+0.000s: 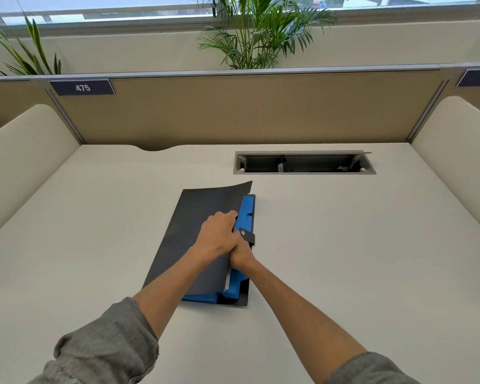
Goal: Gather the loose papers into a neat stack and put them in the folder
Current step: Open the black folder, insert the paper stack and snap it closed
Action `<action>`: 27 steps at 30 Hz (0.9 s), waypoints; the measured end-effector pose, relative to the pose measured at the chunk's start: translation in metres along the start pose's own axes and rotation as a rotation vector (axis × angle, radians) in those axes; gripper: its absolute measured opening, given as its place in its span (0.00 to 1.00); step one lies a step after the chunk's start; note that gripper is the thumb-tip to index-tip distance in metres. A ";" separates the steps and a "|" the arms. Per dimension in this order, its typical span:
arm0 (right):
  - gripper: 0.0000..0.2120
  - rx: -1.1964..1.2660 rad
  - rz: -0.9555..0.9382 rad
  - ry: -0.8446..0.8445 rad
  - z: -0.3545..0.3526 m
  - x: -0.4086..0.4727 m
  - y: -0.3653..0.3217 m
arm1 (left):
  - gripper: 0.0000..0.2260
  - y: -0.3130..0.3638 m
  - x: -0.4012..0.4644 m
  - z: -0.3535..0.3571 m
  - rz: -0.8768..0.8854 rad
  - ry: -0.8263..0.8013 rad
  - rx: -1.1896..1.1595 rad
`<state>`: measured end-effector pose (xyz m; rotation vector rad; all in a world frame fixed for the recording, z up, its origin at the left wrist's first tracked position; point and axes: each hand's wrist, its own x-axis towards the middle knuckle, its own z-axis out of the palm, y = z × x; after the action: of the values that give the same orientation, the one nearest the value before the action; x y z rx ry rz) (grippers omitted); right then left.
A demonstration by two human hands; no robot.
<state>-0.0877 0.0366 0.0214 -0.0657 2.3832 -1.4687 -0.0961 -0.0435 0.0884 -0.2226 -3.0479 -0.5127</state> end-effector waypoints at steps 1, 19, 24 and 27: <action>0.08 -0.033 -0.009 -0.010 -0.001 0.000 0.003 | 0.15 0.000 0.001 0.001 -0.006 -0.006 -0.012; 0.29 -0.475 -0.149 0.359 -0.038 -0.021 0.039 | 0.14 0.002 0.001 0.028 -0.083 -0.035 -0.121; 0.15 -0.485 -0.152 0.385 -0.041 -0.012 0.031 | 0.15 0.002 0.000 0.033 -0.081 -0.009 -0.110; 0.14 -0.429 -0.141 0.451 -0.042 -0.011 0.032 | 0.15 -0.001 -0.001 0.036 -0.107 0.021 -0.114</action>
<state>-0.0861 0.0897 0.0130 -0.0041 3.0869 -1.0842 -0.0957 -0.0324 0.0542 -0.0581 -3.0255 -0.6911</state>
